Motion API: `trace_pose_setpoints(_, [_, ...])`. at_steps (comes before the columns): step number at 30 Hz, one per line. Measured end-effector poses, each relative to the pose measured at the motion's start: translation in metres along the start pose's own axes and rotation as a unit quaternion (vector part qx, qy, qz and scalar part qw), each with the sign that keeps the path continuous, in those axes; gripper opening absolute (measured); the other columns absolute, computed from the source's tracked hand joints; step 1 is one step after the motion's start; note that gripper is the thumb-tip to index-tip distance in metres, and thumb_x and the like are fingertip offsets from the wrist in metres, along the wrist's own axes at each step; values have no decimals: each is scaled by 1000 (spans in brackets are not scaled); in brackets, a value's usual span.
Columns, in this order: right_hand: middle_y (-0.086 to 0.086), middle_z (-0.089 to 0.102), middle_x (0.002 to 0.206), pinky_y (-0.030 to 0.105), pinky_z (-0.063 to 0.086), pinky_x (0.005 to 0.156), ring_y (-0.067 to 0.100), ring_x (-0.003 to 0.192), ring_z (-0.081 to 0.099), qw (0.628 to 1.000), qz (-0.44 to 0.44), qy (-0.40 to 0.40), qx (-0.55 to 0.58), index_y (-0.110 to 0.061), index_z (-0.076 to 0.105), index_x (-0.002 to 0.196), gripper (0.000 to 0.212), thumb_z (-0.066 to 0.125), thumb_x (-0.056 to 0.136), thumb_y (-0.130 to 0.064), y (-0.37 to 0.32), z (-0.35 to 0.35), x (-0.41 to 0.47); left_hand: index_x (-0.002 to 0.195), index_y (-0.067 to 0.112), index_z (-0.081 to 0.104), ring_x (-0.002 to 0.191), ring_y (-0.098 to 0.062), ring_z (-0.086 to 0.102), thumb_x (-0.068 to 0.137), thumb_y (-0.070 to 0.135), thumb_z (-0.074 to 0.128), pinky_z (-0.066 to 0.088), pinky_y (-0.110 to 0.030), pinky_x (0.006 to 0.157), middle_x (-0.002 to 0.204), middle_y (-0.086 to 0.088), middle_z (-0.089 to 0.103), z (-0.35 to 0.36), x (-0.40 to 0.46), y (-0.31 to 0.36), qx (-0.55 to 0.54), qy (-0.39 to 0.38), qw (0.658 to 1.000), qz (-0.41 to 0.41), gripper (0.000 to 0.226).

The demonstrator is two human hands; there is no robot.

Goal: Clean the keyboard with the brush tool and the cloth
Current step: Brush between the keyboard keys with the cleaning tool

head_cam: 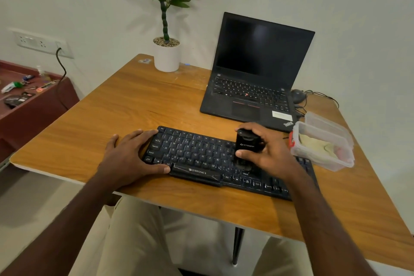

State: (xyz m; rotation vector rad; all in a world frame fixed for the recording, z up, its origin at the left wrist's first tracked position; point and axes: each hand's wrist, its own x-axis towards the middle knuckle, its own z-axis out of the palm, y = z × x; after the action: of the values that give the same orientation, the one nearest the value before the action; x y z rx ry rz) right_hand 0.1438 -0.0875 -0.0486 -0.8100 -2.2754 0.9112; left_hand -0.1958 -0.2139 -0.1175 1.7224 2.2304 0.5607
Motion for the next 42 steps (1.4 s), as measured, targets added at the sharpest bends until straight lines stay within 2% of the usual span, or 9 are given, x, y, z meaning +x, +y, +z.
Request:
trace_pose_setpoints(6, [-10,65,115,17,53,83,0,106,61,997,-2,54,57,-17,62,127,53,83,79,-10,-7,22,10,149,48,22,148,-9,20,39,106,42,1,-51,122,158,3,33,-1,-2,1,-3,2,1000,0,126])
trace_pose_setpoints(10, [-20,64,113,18,53,84,0,106,61,999,18,7,44,-23,62,127,52,82,80,-12,1,8,2,149,49,23,148,-9,20,39,105,41,1,-50,122,158,3,33,-1,-3,3,-1,5,1000,1,125])
trace_pose_setpoints(13, [-22,63,116,27,55,88,5,108,61,999,34,4,26,-27,61,127,52,83,80,-17,11,-14,-10,149,48,23,148,-9,20,39,105,42,1,-50,122,158,3,33,-2,-2,3,0,7,1000,2,125])
trace_pose_setpoints(16, [-13,65,112,35,59,85,15,106,63,995,41,60,66,-21,63,124,51,83,78,-18,18,-30,-21,149,47,24,148,-9,20,40,105,43,1,-51,122,158,3,34,0,-2,1,-3,7,1000,3,125])
trace_pose_setpoints(21, [-18,66,109,24,57,86,2,105,63,998,32,40,48,-30,63,118,49,82,78,-12,7,-2,-20,149,49,23,148,-9,19,38,106,42,2,-52,122,157,2,34,0,-2,2,-3,6,1000,4,126])
trace_pose_setpoints(24, [-10,66,114,14,53,81,-2,103,61,997,0,59,48,-22,63,120,51,84,77,-6,1,15,-10,149,48,23,148,-9,19,39,106,42,2,-52,122,158,2,34,-1,-2,2,-3,6,1000,6,125])
trace_pose_setpoints(29, [-22,64,114,28,58,88,4,107,62,998,25,39,38,-29,63,122,52,84,77,-11,4,-5,-19,149,49,23,148,-10,20,40,105,42,1,-50,122,158,2,34,-1,-3,2,-4,8,1000,6,124])
trace_pose_setpoints(35, [-12,67,110,41,58,87,16,104,65,995,49,79,22,-28,65,121,50,84,75,-18,20,-44,-39,149,48,23,148,-11,21,40,105,43,2,-51,122,158,2,34,1,-1,0,1,13,1000,10,124])
trace_pose_setpoints(42, [-12,66,111,18,55,81,4,105,63,994,29,84,60,-33,61,119,52,82,78,-9,4,1,-28,149,48,21,148,-11,20,42,105,43,1,-51,122,158,2,32,0,-3,3,-4,5,1000,13,123])
